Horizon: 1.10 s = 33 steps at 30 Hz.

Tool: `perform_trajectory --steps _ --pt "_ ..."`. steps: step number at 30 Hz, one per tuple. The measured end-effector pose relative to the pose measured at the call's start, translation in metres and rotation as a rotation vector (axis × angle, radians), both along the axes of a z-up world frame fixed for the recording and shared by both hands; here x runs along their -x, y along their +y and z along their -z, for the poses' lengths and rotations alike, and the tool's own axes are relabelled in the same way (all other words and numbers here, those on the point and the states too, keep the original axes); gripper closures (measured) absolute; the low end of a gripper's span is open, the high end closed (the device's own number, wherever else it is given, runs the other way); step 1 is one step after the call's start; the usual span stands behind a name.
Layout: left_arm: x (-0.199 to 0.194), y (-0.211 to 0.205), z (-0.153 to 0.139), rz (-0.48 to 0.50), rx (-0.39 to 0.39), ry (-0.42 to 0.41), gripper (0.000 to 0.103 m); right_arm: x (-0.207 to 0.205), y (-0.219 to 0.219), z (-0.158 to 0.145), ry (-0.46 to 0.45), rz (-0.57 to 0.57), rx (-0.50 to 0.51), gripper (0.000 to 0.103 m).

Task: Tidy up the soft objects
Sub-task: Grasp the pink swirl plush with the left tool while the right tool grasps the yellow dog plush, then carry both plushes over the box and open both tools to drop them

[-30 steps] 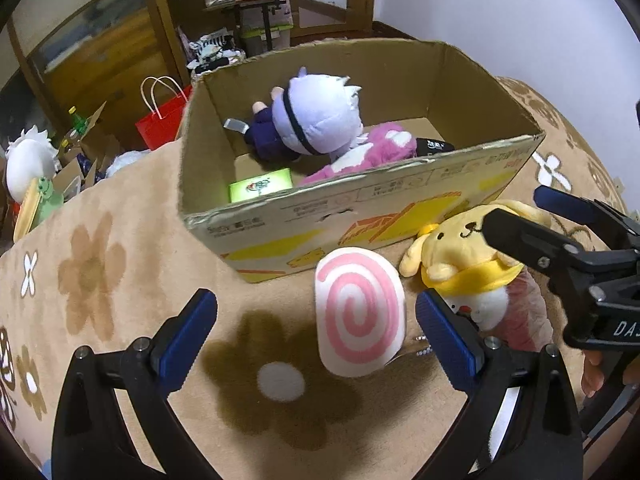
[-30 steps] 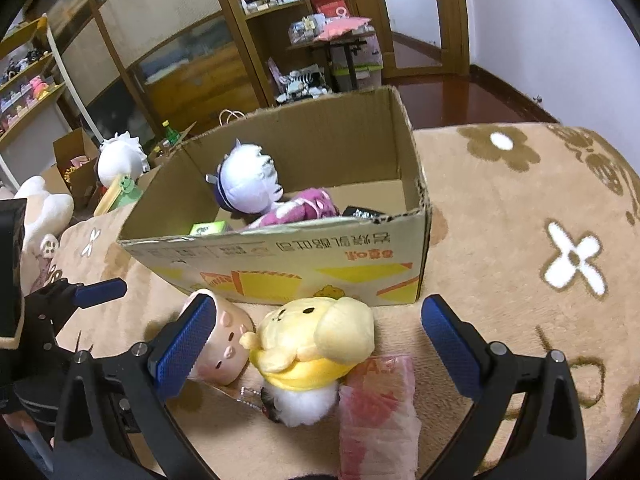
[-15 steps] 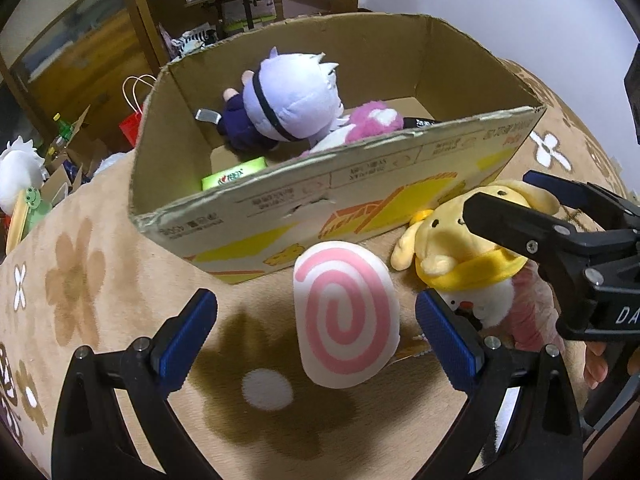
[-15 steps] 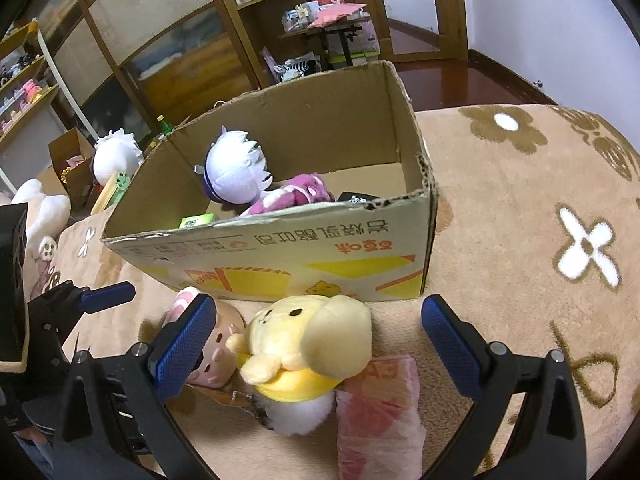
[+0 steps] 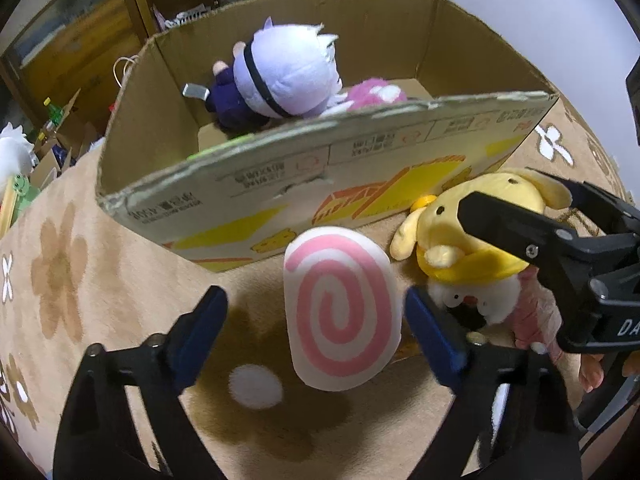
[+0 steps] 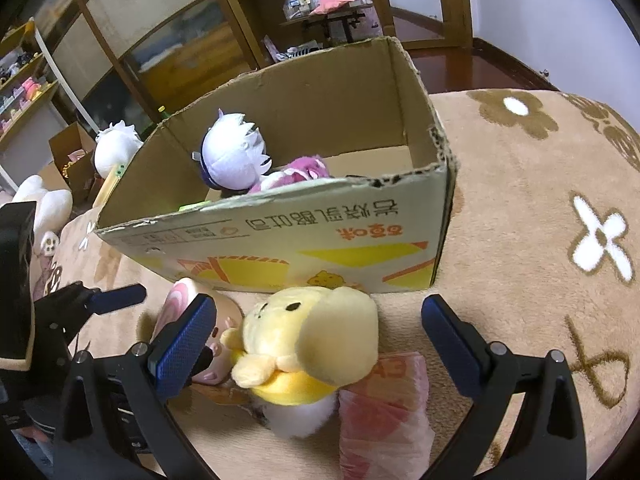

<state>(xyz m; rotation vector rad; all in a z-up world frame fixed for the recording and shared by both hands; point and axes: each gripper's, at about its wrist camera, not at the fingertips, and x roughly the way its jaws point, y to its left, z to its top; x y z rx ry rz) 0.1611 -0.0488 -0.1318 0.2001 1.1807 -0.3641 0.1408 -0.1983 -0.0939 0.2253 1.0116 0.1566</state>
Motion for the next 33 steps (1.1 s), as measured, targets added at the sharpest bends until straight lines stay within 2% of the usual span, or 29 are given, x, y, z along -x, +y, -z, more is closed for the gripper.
perform_trajectory --steps 2,5,6,7,8,13,19,22,27,33 --pt "0.0 0.0 0.002 -0.001 0.007 0.01 0.023 -0.001 0.003 -0.001 -0.001 -0.011 0.007 0.0" --pt "0.0 0.001 0.003 -0.001 0.039 0.032 0.034 -0.002 0.005 0.0 0.015 -0.033 -0.008 0.015" --pt "0.001 0.001 0.003 0.0 0.049 0.036 0.037 -0.002 0.006 0.002 0.026 -0.039 -0.014 0.023" --pt "0.001 0.001 0.003 0.001 0.059 0.043 0.045 -0.002 0.006 0.003 0.032 -0.043 -0.016 0.035" --pt "0.001 0.001 0.003 0.004 0.074 0.049 0.053 -0.002 0.007 0.004 0.036 -0.045 -0.012 0.038" --pt "0.008 0.001 0.0 0.018 0.057 0.024 0.063 0.002 0.008 -0.001 0.016 -0.056 -0.006 0.039" --pt "0.024 0.008 -0.004 -0.03 0.046 -0.039 0.064 0.012 0.006 -0.005 -0.007 -0.022 -0.015 0.04" --pt "0.03 0.013 -0.009 -0.045 0.03 -0.079 0.066 0.019 0.005 -0.008 -0.041 0.016 0.012 0.04" --pt "0.041 0.027 -0.027 -0.092 0.037 -0.141 0.067 0.033 0.001 -0.025 -0.112 0.061 0.031 0.041" --pt "0.057 0.035 -0.055 -0.105 0.042 -0.23 0.069 0.053 0.003 -0.053 -0.19 0.047 0.078 0.042"
